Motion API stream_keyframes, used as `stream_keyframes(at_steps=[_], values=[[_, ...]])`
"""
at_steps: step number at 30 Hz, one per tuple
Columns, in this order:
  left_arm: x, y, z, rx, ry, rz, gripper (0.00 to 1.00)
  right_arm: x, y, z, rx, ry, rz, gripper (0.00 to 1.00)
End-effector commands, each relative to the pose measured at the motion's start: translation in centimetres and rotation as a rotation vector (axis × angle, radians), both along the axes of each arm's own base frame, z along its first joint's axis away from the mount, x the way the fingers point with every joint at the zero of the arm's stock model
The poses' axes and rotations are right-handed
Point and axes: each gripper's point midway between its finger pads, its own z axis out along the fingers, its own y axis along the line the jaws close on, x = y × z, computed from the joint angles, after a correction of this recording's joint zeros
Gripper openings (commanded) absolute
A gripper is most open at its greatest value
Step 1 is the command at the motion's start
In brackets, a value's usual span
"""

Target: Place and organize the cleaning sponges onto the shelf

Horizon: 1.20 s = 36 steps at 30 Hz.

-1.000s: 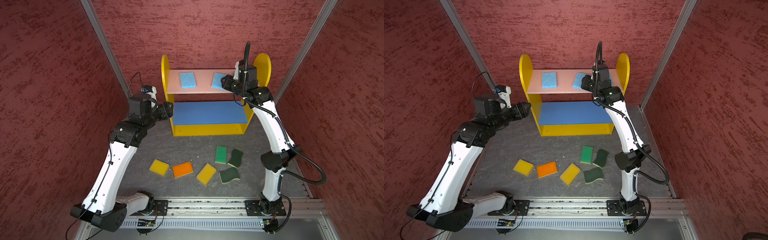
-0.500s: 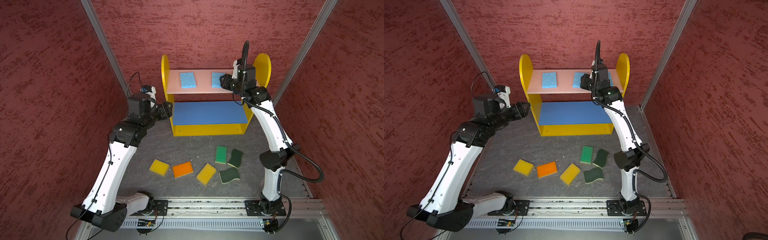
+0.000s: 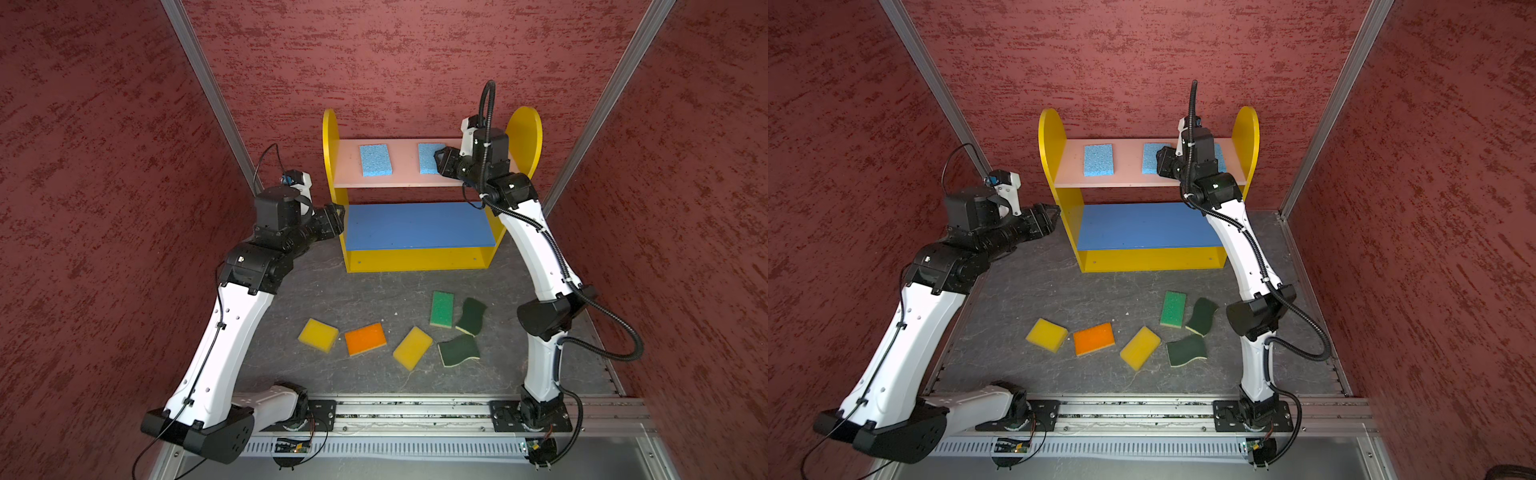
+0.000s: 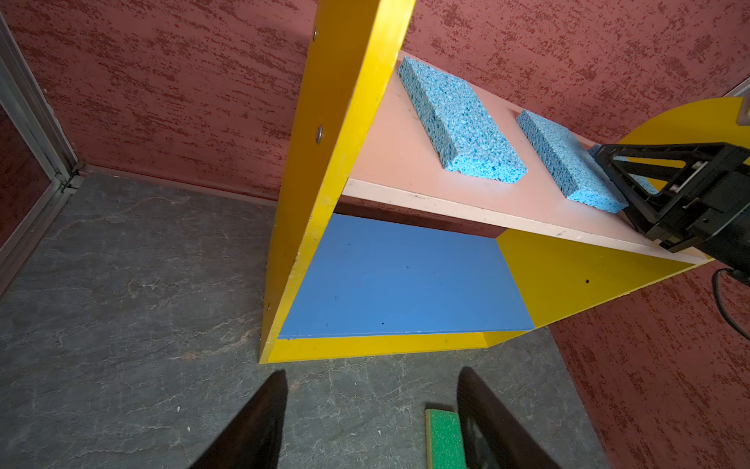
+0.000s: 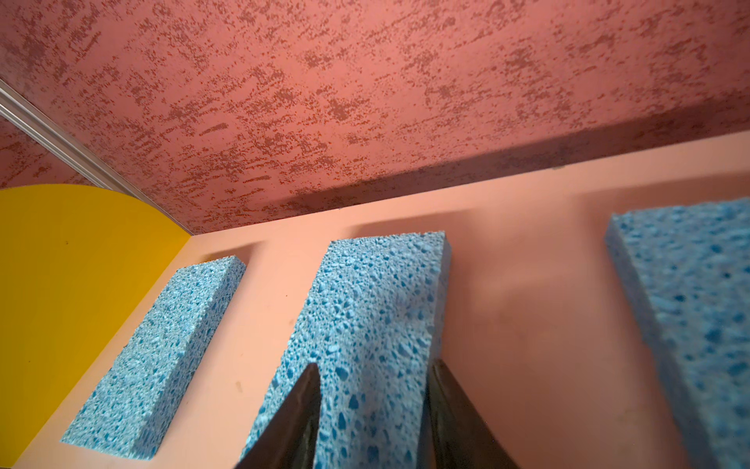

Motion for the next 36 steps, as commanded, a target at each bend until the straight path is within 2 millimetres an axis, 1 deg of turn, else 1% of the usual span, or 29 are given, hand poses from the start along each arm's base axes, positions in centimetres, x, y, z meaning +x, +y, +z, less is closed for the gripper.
stream_keyframes(at_steps=[1, 4, 7, 9, 17, 22, 25, 26, 29, 32, 36], values=[[-0.3, 0.2, 1.2, -0.015, -0.03, 0.001, 0.66, 0.7, 0.7, -2.7, -0.037, 0.06, 0.016, 0.47], [-0.4, 0.2, 1.3, -0.013, -0.032, 0.0, 0.66, 0.6, 0.1, -2.2, -0.043, 0.05, -0.011, 0.5], [-0.4, 0.2, 1.3, -0.011, -0.031, 0.0, 0.66, 0.1, -0.4, -1.2, -0.044, 0.032, -0.025, 0.52], [-0.5, 0.3, 1.4, -0.011, -0.032, 0.001, 0.66, -0.3, -0.8, -0.5, -0.045, 0.022, -0.033, 0.55], [-0.9, 0.8, 1.5, 0.009, -0.035, 0.017, 0.71, -2.9, -1.8, 2.6, -0.044, -0.022, -0.039, 0.68], [-1.6, 1.2, 1.2, 0.026, -0.023, 0.022, 0.72, -4.5, -1.9, 4.0, -0.045, -0.041, -0.024, 0.72], [-2.0, 1.6, 0.0, 0.044, 0.021, 0.042, 0.73, -5.2, -1.6, 4.0, -0.054, -0.031, -0.017, 0.74], [-2.1, 1.7, -0.6, 0.042, 0.043, 0.049, 0.74, -5.3, -1.5, 3.7, -0.055, -0.02, -0.011, 0.77], [-2.7, 1.7, -2.5, 0.033, 0.115, 0.053, 0.74, -5.9, -0.8, 2.9, -0.067, 0.013, 0.01, 0.81], [-3.6, 2.2, -5.4, 0.051, 0.214, 0.086, 0.74, -6.9, -0.2, 2.2, -0.115, 0.035, 0.01, 0.83], [-4.9, 3.2, -9.5, 0.08, 0.358, 0.156, 0.75, -8.9, 1.3, 1.2, -0.266, 0.03, -0.013, 0.88]])
